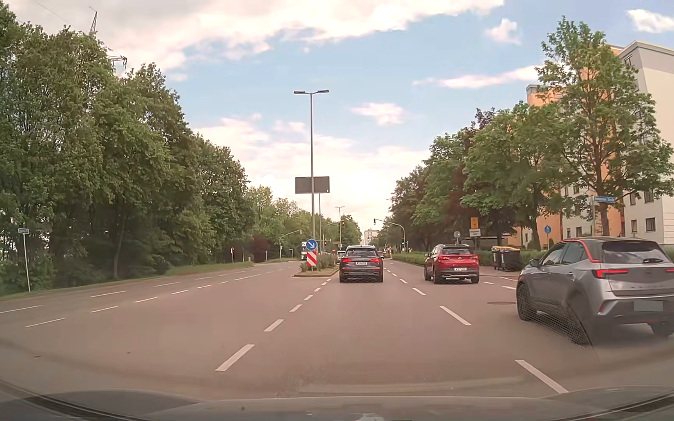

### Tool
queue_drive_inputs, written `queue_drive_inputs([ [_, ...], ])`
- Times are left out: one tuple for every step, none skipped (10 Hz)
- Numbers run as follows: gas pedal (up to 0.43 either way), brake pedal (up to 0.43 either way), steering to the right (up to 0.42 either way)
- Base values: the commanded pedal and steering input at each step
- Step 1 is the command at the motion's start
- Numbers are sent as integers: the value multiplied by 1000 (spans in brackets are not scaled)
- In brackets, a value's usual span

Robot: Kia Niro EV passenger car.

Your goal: Follow the waypoints while adhering to traffic rules and regulations

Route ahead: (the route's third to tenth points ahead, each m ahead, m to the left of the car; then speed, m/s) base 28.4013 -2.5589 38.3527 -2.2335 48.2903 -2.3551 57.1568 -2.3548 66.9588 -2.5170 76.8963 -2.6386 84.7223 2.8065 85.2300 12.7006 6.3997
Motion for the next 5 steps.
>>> queue_drive_inputs([
  [157, 24, -9],
  [157, 24, -9],
  [157, 18, -9],
  [157, 18, -9],
  [157, 24, -8],
])
